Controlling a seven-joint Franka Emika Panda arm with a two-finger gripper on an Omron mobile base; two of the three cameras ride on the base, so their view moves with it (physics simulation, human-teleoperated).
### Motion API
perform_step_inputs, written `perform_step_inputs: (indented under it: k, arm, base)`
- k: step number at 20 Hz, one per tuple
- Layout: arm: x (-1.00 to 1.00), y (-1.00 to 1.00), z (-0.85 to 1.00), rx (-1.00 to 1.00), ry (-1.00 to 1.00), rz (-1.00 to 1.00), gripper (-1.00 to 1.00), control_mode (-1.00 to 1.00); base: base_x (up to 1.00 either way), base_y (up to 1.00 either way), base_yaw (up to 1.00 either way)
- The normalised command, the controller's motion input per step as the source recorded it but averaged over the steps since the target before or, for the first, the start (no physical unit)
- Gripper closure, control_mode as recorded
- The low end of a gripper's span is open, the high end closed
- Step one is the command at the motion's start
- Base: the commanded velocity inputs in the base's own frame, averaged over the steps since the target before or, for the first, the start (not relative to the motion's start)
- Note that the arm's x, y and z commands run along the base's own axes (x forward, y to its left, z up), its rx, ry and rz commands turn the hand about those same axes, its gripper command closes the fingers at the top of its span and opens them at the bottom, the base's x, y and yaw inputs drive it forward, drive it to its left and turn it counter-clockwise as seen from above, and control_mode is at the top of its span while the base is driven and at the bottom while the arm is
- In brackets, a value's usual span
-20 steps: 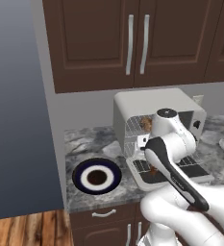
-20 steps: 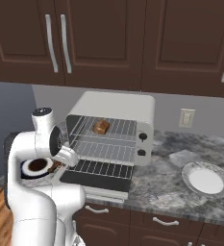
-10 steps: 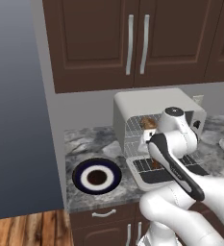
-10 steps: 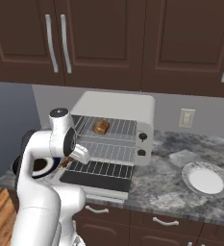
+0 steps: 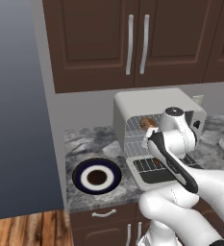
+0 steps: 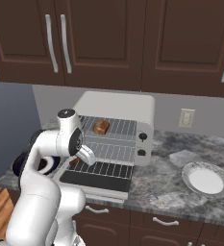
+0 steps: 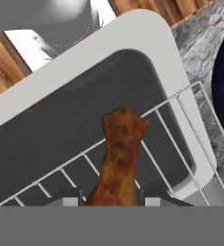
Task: Open the toaster oven door. Place the bread on the top rack in the toaster oven and place the chicken drumstick on the bottom rack.
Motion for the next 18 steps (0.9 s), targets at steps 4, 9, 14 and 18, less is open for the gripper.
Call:
perform_step_inputs:
  k: [4, 9, 14, 18]
  arm:
    - [0.48, -0.23, -0.47, 0.00, 0.00, -0.10, 1.00, -1.00]
    - [0.36, -0.19, -0.31, 0.00, 0.00, -0.07, 1.00, -1.00]
    - [0.14, -0.18, -0.11, 0.00, -0.03, -0.06, 1.00, -1.00]
    - [0.06, -0.08, -0.22, 0.00, -0.03, -0.06, 1.00, -1.00]
  base:
    - [0.00, 0.00, 0.00]
    - [0.00, 0.00, 0.00]
    - [0.00, 0.00, 0.00]
    - [0.00, 0.00, 0.00]
